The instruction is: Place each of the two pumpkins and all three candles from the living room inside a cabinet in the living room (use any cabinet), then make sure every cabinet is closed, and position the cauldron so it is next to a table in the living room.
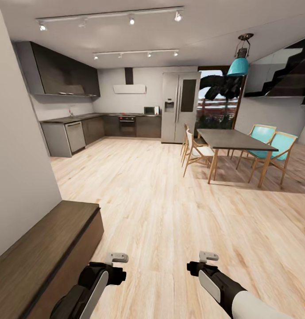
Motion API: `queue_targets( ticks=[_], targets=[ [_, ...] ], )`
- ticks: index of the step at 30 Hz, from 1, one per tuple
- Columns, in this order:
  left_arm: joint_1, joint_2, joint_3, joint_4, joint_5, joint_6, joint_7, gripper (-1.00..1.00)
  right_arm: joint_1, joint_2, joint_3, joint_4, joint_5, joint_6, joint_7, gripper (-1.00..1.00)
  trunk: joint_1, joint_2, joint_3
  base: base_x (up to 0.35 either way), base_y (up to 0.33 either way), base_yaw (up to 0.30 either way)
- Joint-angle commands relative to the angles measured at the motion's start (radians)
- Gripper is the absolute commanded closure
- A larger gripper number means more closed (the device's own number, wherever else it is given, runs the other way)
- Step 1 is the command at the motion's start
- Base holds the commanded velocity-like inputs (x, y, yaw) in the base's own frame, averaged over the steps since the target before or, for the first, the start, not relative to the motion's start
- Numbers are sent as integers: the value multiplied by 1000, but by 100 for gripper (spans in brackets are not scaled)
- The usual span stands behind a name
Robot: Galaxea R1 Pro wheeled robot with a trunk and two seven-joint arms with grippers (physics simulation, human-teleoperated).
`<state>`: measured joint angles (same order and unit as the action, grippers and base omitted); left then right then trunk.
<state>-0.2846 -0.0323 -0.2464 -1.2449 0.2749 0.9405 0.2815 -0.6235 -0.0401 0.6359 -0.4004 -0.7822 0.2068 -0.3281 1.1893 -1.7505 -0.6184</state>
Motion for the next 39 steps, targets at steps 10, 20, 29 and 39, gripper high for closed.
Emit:
queue_targets(
  ticks=[10,20,29,39],
  targets=[
    [-1,0,-2,-1,10,3,10,-100,0,-2,7,-2,-6,6,-8,-100,1,-1,-18,336,0,0],
    [-1,0,-3,-1,10,3,11,-100,-1,-1,7,-1,-6,6,-8,-100,1,-1,-34,336,-1,0],
    [-1,0,-4,-1,12,2,13,-100,-1,-1,10,-3,-2,4,-9,-100,1,-1,-43,331,-92,0],
    [-1,0,-5,-1,12,2,15,-100,0,-1,10,-3,-2,3,-9,-100,1,-1,-44,318,-104,0]
  ],
)
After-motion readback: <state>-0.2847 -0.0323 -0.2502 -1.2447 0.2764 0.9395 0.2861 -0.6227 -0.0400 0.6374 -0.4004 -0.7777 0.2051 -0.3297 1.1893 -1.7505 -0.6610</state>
